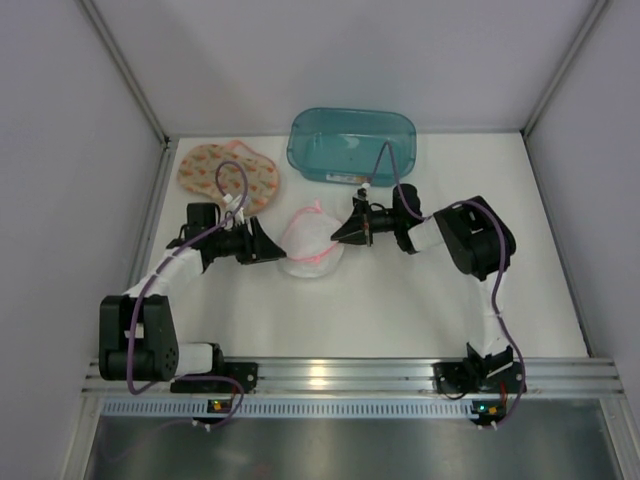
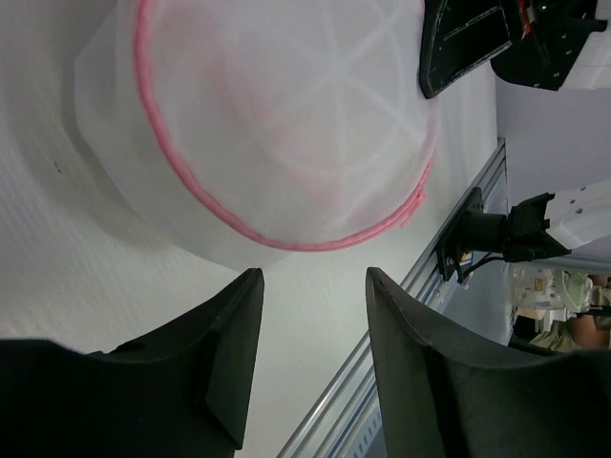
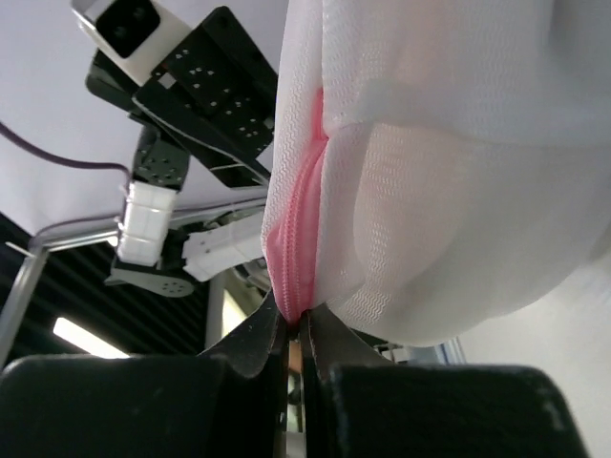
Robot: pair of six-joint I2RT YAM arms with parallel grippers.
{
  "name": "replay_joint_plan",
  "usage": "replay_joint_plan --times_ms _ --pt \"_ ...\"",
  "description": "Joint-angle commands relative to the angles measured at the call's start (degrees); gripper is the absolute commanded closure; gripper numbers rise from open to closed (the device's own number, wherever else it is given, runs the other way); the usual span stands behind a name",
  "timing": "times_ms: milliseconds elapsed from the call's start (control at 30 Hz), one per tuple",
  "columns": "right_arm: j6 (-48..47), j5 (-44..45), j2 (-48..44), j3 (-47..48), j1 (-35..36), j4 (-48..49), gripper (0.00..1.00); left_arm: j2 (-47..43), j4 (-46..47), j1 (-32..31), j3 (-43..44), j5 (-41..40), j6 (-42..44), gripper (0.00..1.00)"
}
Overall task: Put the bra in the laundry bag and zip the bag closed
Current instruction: Zip the zipper on the laundry bag.
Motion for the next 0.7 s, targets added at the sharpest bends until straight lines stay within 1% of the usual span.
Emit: replay_joint_plan --times_ms 0,100,167,200,300,333,367,500,567,600,633,667 --pt "24.9 -1.0 1.4 2.0 -0.3 44.6 1.0 -0.3 5.5 0.1 -0.9 2.6 -3.9 0.47" --pt "27.2 0.1 1.1 2.4 0.3 47.3 1.0 1.1 7.9 0.1 -0.5 1.9 -6.4 0.46" --pt "26.0 -0.1 0.3 1.7 0.9 46.1 1.0 1.4 10.8 0.1 -0.5 2.3 -9.6 0.46" --pt "25.7 0.0 0.0 1.4 1.0 45.7 1.0 2.0 15.6 0.1 -1.0 2.4 -11.5 0.46" --pt "25.5 0.1 -0.4 0.7 1.5 45.5 1.0 4.4 21.6 0.1 -1.9 2.8 -18.7 0.45" --pt "25.3 -0.1 -0.5 0.6 1.5 45.1 1.0 5.3 25.7 0.1 -2.1 3.2 -20.6 0.45" --pt "24.8 -0.3 -0.6 0.5 1.6 44.7 1.0 6.0 27.5 0.1 -2.2 3.3 -23.6 0.45" --pt "22.1 0.3 -2.2 -1.0 1.7 42.0 1.0 8.2 33.9 -0.3 -2.5 3.3 -28.7 0.46" --pt "17.1 0.4 -3.6 -1.3 1.7 35.2 1.0 8.6 34.3 -0.6 -2.5 3.5 -29.2 0.46" --pt "14.2 1.1 -4.6 -2.0 1.7 30.1 1.0 8.1 34.3 -0.6 -2.9 3.5 -29.1 0.46" --pt "7.4 1.8 -6.7 -2.6 1.7 25.7 1.0 7.6 34.3 -0.6 -3.0 3.7 -28.7 0.45" --pt "3.8 2.4 -8.0 -3.4 1.7 15.8 1.0 6.4 34.4 -0.6 -3.4 3.5 -28.4 0.45"
